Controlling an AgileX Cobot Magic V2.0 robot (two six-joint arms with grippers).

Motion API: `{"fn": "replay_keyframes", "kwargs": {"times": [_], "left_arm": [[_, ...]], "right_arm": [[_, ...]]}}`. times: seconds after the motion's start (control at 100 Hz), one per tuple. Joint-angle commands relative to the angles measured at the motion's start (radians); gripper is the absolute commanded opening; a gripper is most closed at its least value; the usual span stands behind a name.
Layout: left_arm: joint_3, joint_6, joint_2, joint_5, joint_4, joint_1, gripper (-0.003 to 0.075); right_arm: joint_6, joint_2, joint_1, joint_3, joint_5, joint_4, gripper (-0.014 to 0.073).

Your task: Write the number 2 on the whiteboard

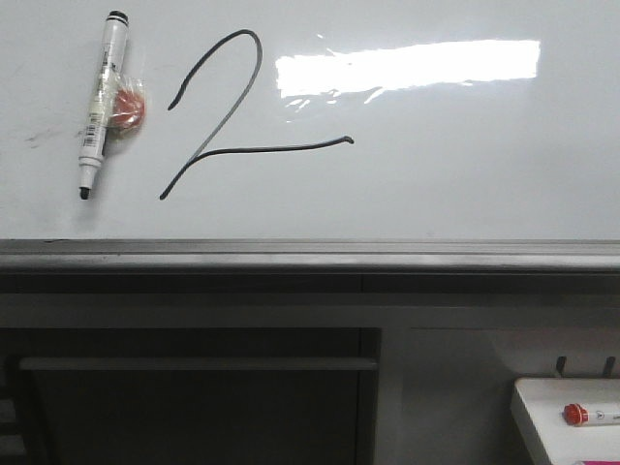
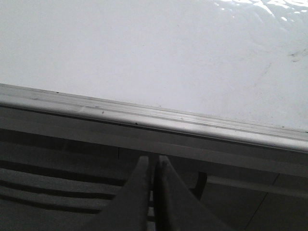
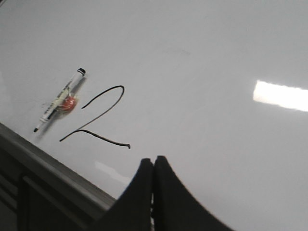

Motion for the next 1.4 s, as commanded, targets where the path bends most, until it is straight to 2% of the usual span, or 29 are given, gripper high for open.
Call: {"fn": "replay_keyframes", "kwargs": {"times": [0.0, 0.02, 0.03, 0.13, 0.18, 0.26, 0.34, 0.53, 0.65, 0.79, 1.39], "left_arm": [[0.011, 0.001, -0.026, -0.05, -0.009, 0.002, -0.002], [0.011, 0.001, -0.026, -0.05, -0.009, 0.002, -0.002], [0.011, 0.001, -0.026, -0.05, -0.009, 0.002, -0.002], [0.011, 0.001, -0.026, -0.05, -0.009, 0.002, -0.002], [0.011, 0.001, -0.026, -0.05, -0.009, 0.002, -0.002], [0.011, 0.001, -0.026, -0.05, -0.009, 0.002, -0.002], [0.011, 0.001, -0.026, -0.05, -0.009, 0.002, -0.002], [0.011, 0.001, -0.026, -0.05, -0.009, 0.002, -0.002], [0.011, 0.001, -0.026, -0.05, -0.009, 0.002, -0.002], [0.011, 0.001, -0.026, -0.049, -0.009, 0.002, -0.002], [0.011, 0.001, -0.026, -0.049, -0.009, 0.002, -0.002]], "right_arm": [[0.18, 0.01, -0.036, -0.012, -0.097, -0.209, -0.0074], [0.278, 0.01, -0.055, -0.002, -0.105, -0.265, -0.0074], [0.278, 0.01, -0.055, 0.001, -0.108, -0.283, -0.0074], [0.634, 0.01, -0.166, 0.053, -0.113, -0.507, -0.0074], [0.766, 0.01, -0.235, 0.083, -0.111, -0.639, -0.0074], [0.924, 0.01, -0.348, 0.133, -0.123, -0.845, -0.0074], [1.041, -0.001, -0.45, 0.195, -0.162, -0.952, -0.0074], [1.062, -0.107, -0.548, 0.198, 0.056, -0.963, -0.0074], [1.062, -0.21, -0.552, 0.198, 0.256, -0.956, -0.0074], [1.062, -0.206, -0.555, 0.198, 0.36, -0.932, -0.0074], [1.062, -0.209, -0.555, 0.198, 0.354, -0.919, -0.0074]]}}
